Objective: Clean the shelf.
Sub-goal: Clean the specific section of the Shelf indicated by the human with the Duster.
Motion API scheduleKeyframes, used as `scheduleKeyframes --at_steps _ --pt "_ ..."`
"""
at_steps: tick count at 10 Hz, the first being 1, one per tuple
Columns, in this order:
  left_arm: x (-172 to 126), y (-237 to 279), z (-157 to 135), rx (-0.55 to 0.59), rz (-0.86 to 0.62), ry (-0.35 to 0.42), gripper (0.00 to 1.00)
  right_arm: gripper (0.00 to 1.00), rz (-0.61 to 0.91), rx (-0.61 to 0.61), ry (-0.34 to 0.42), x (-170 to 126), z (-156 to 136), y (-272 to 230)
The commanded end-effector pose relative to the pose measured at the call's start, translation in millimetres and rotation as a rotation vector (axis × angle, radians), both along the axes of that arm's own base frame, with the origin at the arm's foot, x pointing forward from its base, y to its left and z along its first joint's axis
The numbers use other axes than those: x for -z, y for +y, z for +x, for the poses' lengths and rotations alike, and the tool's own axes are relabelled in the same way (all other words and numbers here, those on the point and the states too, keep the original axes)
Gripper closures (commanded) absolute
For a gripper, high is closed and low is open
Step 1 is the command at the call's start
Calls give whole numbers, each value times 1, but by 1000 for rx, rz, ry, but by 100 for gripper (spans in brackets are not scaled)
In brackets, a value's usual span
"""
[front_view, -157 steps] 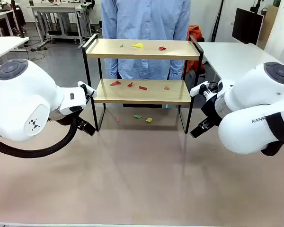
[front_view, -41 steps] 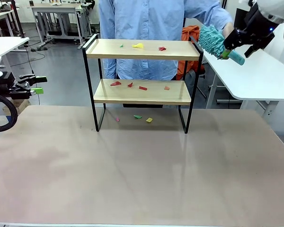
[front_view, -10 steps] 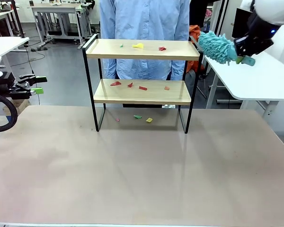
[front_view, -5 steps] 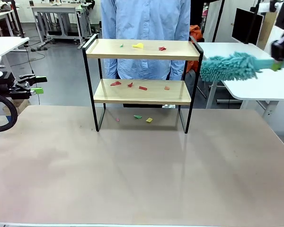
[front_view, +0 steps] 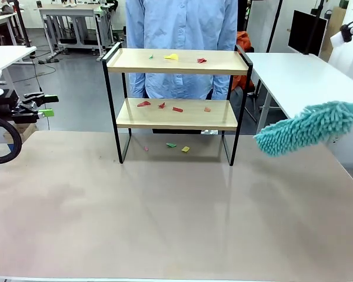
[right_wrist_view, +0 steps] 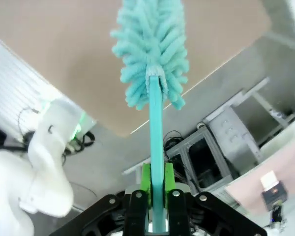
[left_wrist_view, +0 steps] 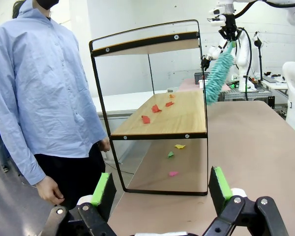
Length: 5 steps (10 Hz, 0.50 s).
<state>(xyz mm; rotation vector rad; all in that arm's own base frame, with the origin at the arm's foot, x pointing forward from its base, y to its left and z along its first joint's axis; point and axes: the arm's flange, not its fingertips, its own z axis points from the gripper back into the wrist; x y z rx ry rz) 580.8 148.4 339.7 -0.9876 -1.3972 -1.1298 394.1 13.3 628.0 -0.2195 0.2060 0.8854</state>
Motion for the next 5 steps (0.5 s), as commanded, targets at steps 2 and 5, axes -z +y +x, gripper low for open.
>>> scheduleKeyframes --at_steps 2,5 --pt "-2 0 0 4 6 -5 0 87 52 -290 90 13 -35 26" --pt "-2 0 0 4 6 -5 0 87 113 -445 176 59 -43 75"
